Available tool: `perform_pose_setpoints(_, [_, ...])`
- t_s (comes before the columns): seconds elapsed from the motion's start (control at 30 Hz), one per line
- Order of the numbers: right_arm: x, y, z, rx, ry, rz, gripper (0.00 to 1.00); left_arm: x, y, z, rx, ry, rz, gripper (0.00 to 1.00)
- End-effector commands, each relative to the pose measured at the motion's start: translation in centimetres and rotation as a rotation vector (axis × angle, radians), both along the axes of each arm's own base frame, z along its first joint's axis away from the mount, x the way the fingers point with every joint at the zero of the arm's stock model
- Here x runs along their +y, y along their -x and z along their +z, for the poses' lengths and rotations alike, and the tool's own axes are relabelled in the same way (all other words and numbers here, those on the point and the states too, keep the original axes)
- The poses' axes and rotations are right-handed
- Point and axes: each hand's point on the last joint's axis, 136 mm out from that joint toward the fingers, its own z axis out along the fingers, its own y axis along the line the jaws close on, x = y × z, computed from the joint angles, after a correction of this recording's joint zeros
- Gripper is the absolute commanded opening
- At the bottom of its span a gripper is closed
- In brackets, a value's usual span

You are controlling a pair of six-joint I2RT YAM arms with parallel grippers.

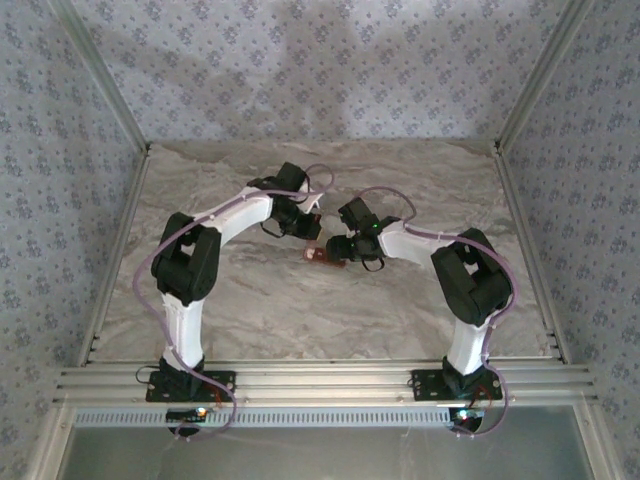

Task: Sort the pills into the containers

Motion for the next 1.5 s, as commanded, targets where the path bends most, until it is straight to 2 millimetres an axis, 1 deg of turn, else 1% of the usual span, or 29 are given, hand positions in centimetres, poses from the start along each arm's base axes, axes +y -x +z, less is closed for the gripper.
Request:
perform_pose_setpoints(0.0, [-2.2,1.5,-2.8,0.075,0.09,-0.036,0.74,-0.1,1.3,1.5,-0.002,0.023,-0.024,0.0])
perform_pose_setpoints(0.27, [-2.3,1.6,-2.9,0.077,0.091,-0.038,0.74,0.5,2.3,1.7,-0.001,0.02,-0.024,0.0])
perform_pose_setpoints(0.67, [-2.4,1.7,-3.2,0.081,0.09,-0.04,0.74,1.1,3.2,0.8,0.011,-0.016,-0.023,0.0])
perform_pose_setpoints(1.03, [-2.5,1.8,-3.4,0.084,0.093,-0.043,0.74,2.0,4.0,-1.0,0.03,-0.094,-0.03,0.0])
perform_pose_setpoints(1.2, [-2.6,1.8,-3.4,0.086,0.093,-0.044,0.74,2.4,4.0,-1.7,0.027,-0.123,-0.03,0.0])
perform_pose_setpoints(1.47, [-2.6,1.8,-3.4,0.085,0.09,-0.047,0.74,2.4,4.5,-2.8,0.041,-0.149,-0.042,0.0])
